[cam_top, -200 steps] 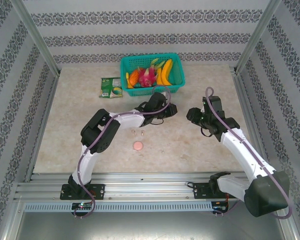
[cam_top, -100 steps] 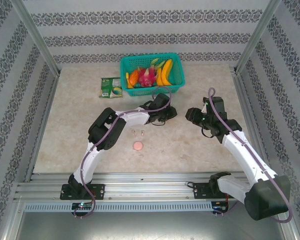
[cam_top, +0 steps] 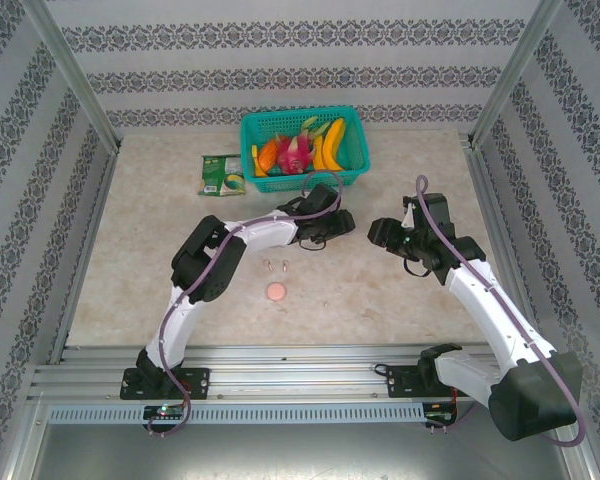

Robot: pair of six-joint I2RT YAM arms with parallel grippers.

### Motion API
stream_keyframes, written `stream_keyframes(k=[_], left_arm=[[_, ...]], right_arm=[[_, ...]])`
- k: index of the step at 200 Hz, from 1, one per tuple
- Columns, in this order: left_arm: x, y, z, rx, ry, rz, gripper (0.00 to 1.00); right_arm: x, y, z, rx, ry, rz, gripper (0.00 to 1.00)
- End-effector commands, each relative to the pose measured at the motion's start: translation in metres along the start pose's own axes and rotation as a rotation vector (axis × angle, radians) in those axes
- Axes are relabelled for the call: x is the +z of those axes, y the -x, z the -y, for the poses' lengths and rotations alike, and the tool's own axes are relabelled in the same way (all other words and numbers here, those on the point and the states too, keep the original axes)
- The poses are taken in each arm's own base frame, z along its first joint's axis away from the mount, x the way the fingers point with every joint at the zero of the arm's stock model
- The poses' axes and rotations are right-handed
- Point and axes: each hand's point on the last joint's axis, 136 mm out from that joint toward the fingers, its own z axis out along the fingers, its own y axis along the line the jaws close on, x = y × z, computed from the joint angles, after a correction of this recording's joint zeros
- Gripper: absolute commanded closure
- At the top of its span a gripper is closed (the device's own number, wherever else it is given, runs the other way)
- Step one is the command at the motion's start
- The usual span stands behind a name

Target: Insert the wireless bluetooth earbuds into the charging case

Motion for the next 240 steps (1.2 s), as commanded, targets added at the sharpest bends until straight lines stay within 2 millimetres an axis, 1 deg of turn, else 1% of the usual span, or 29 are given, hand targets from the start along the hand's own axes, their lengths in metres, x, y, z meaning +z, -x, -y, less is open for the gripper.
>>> stream_keyframes(k=[1, 19, 20, 21, 22, 24, 37, 58, 66, 68, 70, 89, 111, 126, 144, 169, 185, 189, 194, 207, 219, 232, 240], left_arm=[[-0.041, 0.020, 0.008, 0.057, 0.036, 0.047, 0.27], [-0.064, 0.032, 0.011, 0.097, 0.039, 0.076, 0.25], [-0.065, 0.032, 0.012, 0.099, 0.039, 0.078, 0.23], [-0.067, 0.033, 0.012, 0.103, 0.038, 0.079, 0.16], [-0.068, 0.033, 0.012, 0.103, 0.039, 0.081, 0.16], [-0.070, 0.034, 0.013, 0.111, 0.038, 0.085, 0.12], [-0.089, 0.042, 0.016, 0.147, 0.036, 0.113, 0.10], [-0.120, 0.052, 0.013, 0.190, 0.052, 0.149, 0.08], [-0.131, 0.055, 0.009, 0.205, 0.063, 0.163, 0.07], [-0.134, 0.057, 0.008, 0.207, 0.065, 0.168, 0.02], [-0.135, 0.057, 0.006, 0.212, 0.069, 0.171, 0.00], [-0.161, 0.066, -0.007, 0.218, 0.078, 0.217, 0.00], [-0.181, 0.078, -0.028, 0.179, 0.079, 0.255, 0.00], [-0.193, 0.088, -0.047, 0.137, 0.084, 0.280, 0.00], [-0.206, 0.099, -0.072, 0.077, 0.076, 0.314, 0.00], [-0.222, 0.109, -0.112, -0.021, 0.082, 0.347, 0.00], [-0.233, 0.114, -0.140, -0.099, 0.095, 0.364, 0.00], [-0.236, 0.114, -0.146, -0.118, 0.094, 0.367, 0.00], [-0.240, 0.116, -0.154, -0.141, 0.094, 0.372, 0.00], [-0.250, 0.117, -0.171, -0.204, 0.098, 0.387, 0.00], [-0.260, 0.120, -0.183, -0.244, 0.099, 0.406, 0.00], [-0.271, 0.122, -0.193, -0.266, 0.104, 0.423, 0.00], [-0.277, 0.123, -0.198, -0.272, 0.112, 0.434, 0.00]], right_arm=[[-0.005, -0.005, 0.004, -0.010, -0.013, -0.021, 0.46], [-0.002, -0.014, 0.007, -0.013, -0.019, -0.044, 0.46], [-0.001, -0.014, 0.008, -0.012, -0.022, -0.046, 0.46], [-0.001, -0.015, 0.008, -0.014, -0.023, -0.046, 0.46], [-0.001, -0.015, 0.008, -0.014, -0.024, -0.048, 0.46], [0.000, -0.017, 0.008, -0.016, -0.024, -0.052, 0.46], [0.002, -0.024, 0.006, -0.038, -0.033, -0.068, 0.46], [0.005, -0.040, -0.003, -0.110, -0.059, -0.088, 0.45], [0.006, -0.048, -0.008, -0.131, -0.072, -0.097, 0.45], [0.006, -0.049, -0.008, -0.133, -0.073, -0.098, 0.45], [0.007, -0.051, -0.008, -0.135, -0.079, -0.101, 0.45], [0.011, -0.068, -0.016, -0.165, -0.122, -0.112, 0.44], [0.014, -0.090, -0.028, -0.179, -0.166, -0.125, 0.42], [0.016, -0.099, -0.037, -0.190, -0.197, -0.116, 0.40], [0.024, -0.114, -0.047, -0.198, -0.235, -0.109, 0.39], [0.043, -0.138, -0.065, -0.204, -0.274, -0.119, 0.35], [0.058, -0.153, -0.080, -0.220, -0.288, -0.135, 0.34], [0.062, -0.156, -0.083, -0.225, -0.295, -0.139, 0.33], [0.066, -0.160, -0.088, -0.231, -0.303, -0.144, 0.30], [0.077, -0.169, -0.103, -0.241, -0.314, -0.162, 0.29], [0.087, -0.176, -0.114, -0.256, -0.333, -0.177, 0.29], [0.097, -0.178, -0.126, -0.259, -0.344, -0.181, 0.28], [0.103, -0.178, -0.130, -0.253, -0.359, -0.182, 0.28]])
